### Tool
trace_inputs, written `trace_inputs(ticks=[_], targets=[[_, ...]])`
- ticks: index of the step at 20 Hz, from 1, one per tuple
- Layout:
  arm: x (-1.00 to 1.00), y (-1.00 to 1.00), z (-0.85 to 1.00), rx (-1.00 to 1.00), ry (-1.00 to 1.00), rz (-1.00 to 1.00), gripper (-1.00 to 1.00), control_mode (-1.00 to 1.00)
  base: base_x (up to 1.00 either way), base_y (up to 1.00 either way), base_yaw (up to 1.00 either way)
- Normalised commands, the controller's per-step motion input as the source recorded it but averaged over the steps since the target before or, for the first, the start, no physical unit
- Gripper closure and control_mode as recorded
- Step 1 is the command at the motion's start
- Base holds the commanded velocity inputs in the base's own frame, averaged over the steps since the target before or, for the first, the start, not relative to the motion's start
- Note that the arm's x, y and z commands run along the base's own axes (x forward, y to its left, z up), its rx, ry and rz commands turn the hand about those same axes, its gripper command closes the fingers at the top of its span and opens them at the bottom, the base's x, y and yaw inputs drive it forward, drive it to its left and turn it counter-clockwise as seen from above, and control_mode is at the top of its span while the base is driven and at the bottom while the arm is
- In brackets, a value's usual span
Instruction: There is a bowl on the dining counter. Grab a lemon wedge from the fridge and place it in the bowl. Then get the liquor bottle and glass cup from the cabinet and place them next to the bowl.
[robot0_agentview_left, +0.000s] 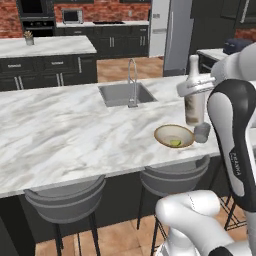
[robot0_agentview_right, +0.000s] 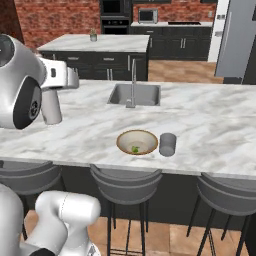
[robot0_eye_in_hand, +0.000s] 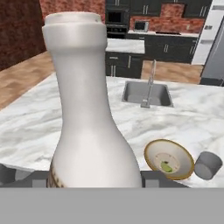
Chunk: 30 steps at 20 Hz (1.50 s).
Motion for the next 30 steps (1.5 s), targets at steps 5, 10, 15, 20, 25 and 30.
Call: trace_inputs(ticks=[5, 10, 15, 20, 25, 30], targets=[[0.79, -0.23, -0.59, 0.02, 0.01, 0.09, 1.0, -1.0, 0.0, 0.0, 0.0], [0.46, 0.02, -0.84, 0.0, 0.0, 0.03, 1.0, -1.0, 0.0, 0.0, 0.0], [0.48, 0.24, -0.78, 0.0, 0.0, 0.0, 1.0, -1.0, 0.0, 0.0, 0.0], [0.79, 0.29, -0.56, 0.0, 0.01, 0.0, 1.0, -1.0, 0.0, 0.0, 0.0], [0.85, 0.11, -0.43, 0.0, 0.02, -0.02, 1.0, -1.0, 0.0, 0.0, 0.0], [0.67, 0.02, -0.47, 0.0, 0.06, -0.07, 1.0, -1.0, 0.0, 0.0, 0.0]])
